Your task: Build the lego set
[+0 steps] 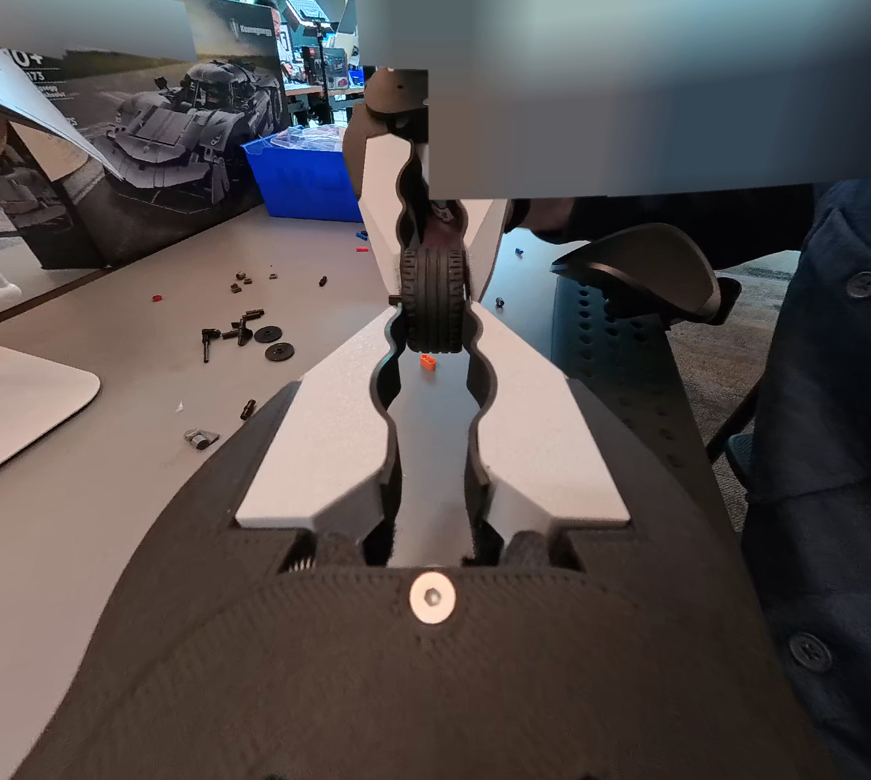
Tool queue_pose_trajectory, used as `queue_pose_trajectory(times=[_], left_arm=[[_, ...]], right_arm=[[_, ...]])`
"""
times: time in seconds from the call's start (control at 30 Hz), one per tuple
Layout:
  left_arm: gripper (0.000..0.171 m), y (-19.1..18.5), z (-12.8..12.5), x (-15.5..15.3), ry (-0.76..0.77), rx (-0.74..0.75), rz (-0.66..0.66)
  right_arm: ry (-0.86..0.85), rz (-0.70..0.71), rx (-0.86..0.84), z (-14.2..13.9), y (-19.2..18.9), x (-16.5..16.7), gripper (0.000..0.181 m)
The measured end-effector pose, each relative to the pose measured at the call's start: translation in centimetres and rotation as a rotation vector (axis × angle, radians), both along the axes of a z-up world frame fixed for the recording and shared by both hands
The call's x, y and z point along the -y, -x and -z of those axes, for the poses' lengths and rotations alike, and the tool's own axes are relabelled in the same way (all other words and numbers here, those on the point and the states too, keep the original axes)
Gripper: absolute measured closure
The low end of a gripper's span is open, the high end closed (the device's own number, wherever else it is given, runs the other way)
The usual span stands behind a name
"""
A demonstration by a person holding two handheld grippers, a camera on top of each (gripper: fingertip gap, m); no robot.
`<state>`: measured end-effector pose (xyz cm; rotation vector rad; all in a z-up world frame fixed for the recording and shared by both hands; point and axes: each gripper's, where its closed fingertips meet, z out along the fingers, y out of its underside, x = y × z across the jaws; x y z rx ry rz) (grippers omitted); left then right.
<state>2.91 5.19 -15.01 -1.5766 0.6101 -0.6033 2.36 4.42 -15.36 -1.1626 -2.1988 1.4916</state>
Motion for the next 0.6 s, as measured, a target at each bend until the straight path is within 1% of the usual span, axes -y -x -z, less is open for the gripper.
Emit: queue_pose_trajectory(times=[0.23,0.4,0.6], left_arm=[[0.151,0.03,0.29,-0.10,0.005,-0.024,-0.008],[0.151,-0.09,0.50,-0.07,0.007,-0.039,-0.011],[0.152,0.23,0.58,-0.16,0.008,-0.055,-0.036]], right_arm=[[0.034,0.008,0.061,0.27,-0.07,-0.09,0.159],[-0.032,0.009,0.070,0.50,-0.09,-0.19,0.161],[-0.045,0.035,0.086,0.60,0.17,-0.27,0.161]])
